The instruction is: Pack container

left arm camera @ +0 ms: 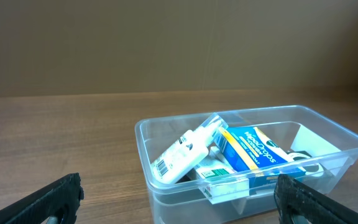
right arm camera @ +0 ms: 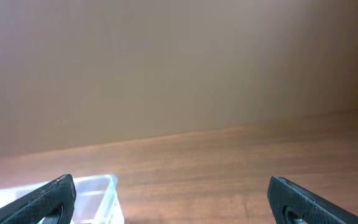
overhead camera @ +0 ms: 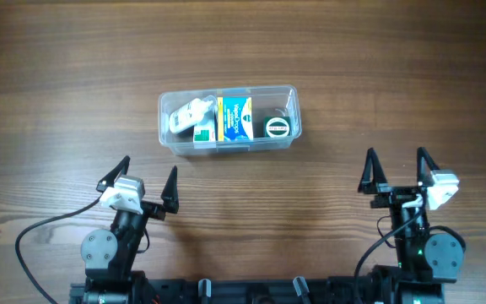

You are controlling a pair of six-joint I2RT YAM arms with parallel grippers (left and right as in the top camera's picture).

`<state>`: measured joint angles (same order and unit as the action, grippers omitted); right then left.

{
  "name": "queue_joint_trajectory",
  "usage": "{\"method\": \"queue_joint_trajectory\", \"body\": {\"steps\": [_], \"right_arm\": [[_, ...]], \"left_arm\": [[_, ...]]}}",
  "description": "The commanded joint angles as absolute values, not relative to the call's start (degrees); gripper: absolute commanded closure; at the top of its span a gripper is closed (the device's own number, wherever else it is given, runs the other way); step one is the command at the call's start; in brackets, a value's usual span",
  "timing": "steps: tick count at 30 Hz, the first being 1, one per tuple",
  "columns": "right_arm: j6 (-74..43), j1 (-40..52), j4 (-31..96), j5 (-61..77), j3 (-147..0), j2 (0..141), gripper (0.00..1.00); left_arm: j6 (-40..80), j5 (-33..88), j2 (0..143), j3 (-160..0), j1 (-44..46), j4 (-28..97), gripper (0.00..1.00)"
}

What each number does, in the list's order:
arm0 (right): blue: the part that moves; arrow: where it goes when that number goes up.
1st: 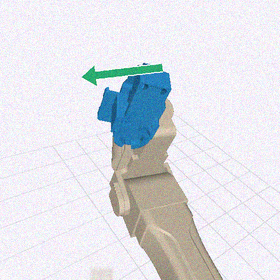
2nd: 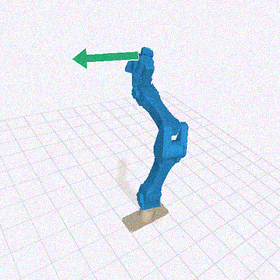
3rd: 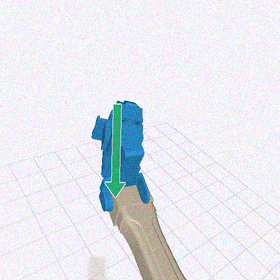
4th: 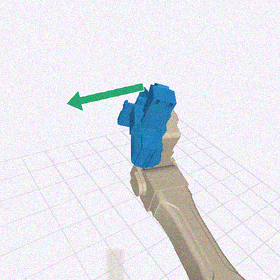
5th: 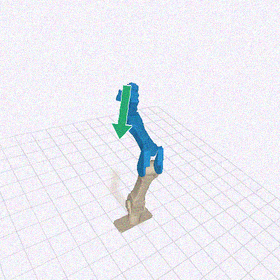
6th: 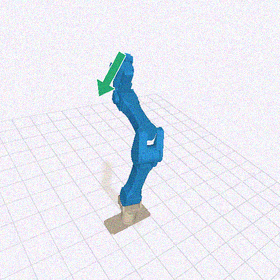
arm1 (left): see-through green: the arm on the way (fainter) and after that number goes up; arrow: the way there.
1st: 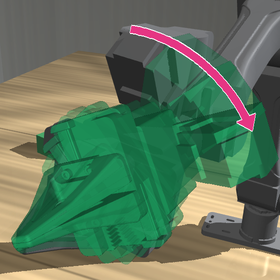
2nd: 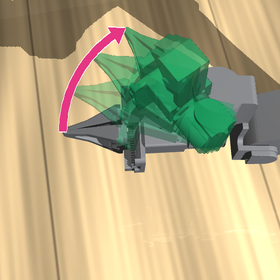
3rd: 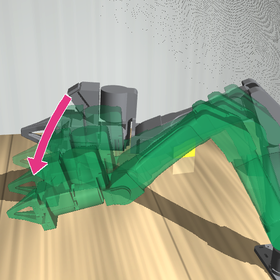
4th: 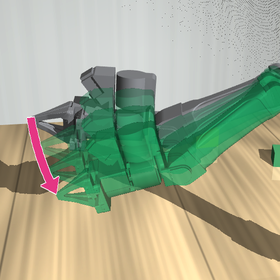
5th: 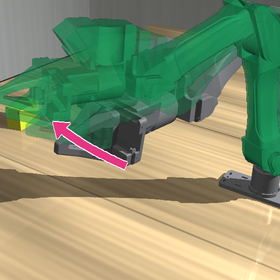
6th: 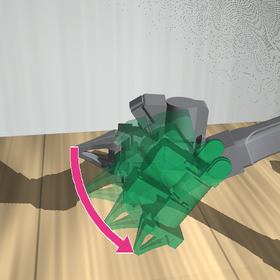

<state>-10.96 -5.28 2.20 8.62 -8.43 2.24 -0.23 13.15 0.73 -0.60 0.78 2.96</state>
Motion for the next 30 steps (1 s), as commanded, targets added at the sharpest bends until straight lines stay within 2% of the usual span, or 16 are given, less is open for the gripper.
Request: {"method": "queue_joint_trajectory", "body": {"steps": [1, 7, 30], "right_arm": [[-9.1, -5.1, 1.5, 11.0, -5.8, 0.2, 0.00], [-9.2, -3.2, -1.6, 11.1, -0.2, 0.2, 0.00], [-9.0, -3.2, -0.8, 9.5, -0.3, 0.2, 0.00]], "left_arm": [[-1.3, 12.6, 0.2, -0.3, 0.5, 3.2, 0.00], [-1.3, 12.6, 0.2, -0.3, 0.5, 3.2, 0.00], [-1.3, 12.6, 0.2, -0.3, 0.5, 3.2, 0.00]]}}
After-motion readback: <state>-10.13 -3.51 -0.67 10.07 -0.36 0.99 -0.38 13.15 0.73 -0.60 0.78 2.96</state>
